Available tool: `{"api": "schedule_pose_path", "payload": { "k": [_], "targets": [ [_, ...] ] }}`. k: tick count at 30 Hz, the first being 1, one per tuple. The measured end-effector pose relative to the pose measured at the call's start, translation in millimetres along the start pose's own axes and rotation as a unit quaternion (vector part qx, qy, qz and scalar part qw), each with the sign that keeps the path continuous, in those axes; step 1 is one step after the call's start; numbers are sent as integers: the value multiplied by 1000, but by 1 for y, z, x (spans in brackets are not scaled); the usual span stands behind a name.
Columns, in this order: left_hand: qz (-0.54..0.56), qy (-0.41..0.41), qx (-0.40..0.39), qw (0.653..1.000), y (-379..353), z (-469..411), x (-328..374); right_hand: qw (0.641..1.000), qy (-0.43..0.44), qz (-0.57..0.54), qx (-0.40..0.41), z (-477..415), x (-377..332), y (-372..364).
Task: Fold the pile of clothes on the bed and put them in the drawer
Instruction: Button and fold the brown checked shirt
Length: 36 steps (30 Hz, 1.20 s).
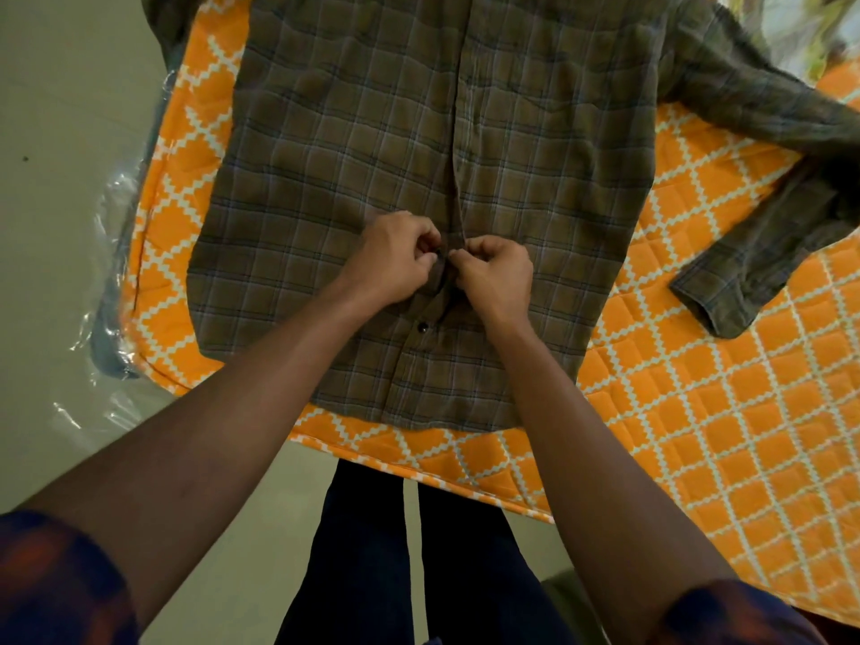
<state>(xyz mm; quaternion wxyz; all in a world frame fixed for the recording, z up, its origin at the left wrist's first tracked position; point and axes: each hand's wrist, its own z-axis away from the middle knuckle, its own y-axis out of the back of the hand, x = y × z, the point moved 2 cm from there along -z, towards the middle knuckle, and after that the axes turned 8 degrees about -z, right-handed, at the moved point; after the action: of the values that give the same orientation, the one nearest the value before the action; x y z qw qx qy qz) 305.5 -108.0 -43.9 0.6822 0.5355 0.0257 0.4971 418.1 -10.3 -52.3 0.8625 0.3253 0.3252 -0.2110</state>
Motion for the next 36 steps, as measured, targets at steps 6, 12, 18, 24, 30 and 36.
{"api": "schedule_pose_path", "payload": {
  "k": [6,12,18,24,30,36],
  "targets": [
    [-51,-4,20,998,-2,0,8,995,58,-68,52,11,5,-3],
    [-28,24,15,999,-6,-2,11,994,40,-81,66,10,11,-9],
    [112,122,19,986,-15,-6,3,998,47,-37,24,2,7,-8],
    [138,142,4,980,-16,-9,-1,991,8,-134,28,8,13,-17],
    [165,147,14,975,-16,-10,-3,943,-86,-321,-3,11,13,-15],
    [206,162,31,964,-22,-8,-5,932,-114,-333,-88,0,12,-6]
  ]
}}
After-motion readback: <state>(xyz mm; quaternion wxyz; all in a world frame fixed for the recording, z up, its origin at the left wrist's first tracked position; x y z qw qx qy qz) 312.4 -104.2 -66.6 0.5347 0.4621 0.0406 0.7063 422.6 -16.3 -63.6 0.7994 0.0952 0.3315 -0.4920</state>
